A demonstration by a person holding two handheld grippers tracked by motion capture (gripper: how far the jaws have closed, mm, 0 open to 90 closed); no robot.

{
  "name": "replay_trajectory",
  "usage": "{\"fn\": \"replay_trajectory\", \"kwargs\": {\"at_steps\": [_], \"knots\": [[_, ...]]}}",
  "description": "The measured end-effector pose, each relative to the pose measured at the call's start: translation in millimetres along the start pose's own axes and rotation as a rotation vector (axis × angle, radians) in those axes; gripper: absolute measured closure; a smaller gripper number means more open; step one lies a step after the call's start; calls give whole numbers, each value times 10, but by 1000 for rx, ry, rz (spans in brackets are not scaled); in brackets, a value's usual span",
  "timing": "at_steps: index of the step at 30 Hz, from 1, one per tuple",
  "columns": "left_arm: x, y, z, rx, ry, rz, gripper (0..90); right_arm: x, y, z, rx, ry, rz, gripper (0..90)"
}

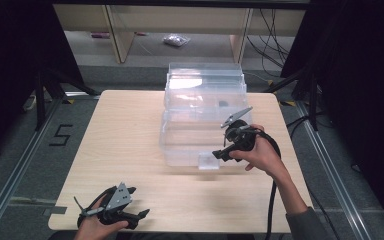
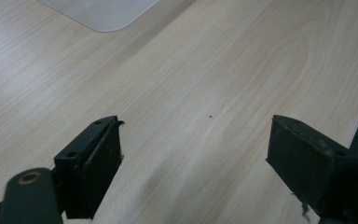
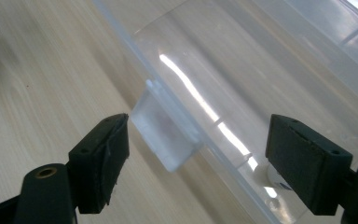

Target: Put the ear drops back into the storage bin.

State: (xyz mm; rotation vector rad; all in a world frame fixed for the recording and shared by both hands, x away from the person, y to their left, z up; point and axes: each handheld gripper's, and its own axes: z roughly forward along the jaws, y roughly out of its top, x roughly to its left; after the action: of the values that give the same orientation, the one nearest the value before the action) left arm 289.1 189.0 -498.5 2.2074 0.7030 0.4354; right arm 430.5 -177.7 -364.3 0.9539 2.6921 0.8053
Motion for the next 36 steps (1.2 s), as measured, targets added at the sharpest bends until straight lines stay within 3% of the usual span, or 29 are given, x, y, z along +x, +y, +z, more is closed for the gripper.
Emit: {"fn": "replay_trajectory", "kwargs": {"at_steps": [2, 5, 7, 9, 12, 17, 19, 20, 21, 27, 29, 30, 32, 34, 36], "knots": [[1, -2, 1, -2, -2, 2, 171, 10, -10, 2, -14, 3, -24, 223], [1, -1, 0, 0, -1, 1, 171, 35, -15, -2, -1, 18, -2, 223], [2, -2, 2, -1, -1, 2, 171, 58, -38, -2, -33, -3, -34, 222], [1, -1, 1, -2, -1, 3, 171, 85, -48, -16, -19, 8, -15, 221], [-5, -1, 0, -9, -5, -8, 171, 98, -67, -15, -39, 12, -48, 221], [1, 0, 0, 0, 0, 1, 172, 161, -103, -24, -33, 19, -25, 218], [-3, 0, 0, -3, 0, -6, 172, 160, -123, -20, -53, 21, -58, 218], [0, 0, 0, -1, 0, -1, 171, 184, -127, -28, -43, 19, -33, 217], [-7, 1, -2, -7, -7, -9, 172, 179, -139, -11, -60, 20, -53, 218], [1, -1, 3, -1, -1, 1, 171, 251, -195, -17, -68, 32, -41, 217], [1, -1, 2, -1, 0, 2, 172, 258, -211, -25, -68, 33, -59, 216], [2, -1, 2, -1, 0, 2, 171, 275, -224, -14, -69, 50, -44, 215], [0, 0, 1, 0, 1, -1, 171, 295, -234, -31, -51, 33, -25, 214], [0, 0, 1, 0, 1, -1, 171, 301, -257, -5, -80, 41, -70, 213], [0, 0, 1, 1, 0, 0, 171, 334, -283, -8, -73, 51, -70, 212]]}}
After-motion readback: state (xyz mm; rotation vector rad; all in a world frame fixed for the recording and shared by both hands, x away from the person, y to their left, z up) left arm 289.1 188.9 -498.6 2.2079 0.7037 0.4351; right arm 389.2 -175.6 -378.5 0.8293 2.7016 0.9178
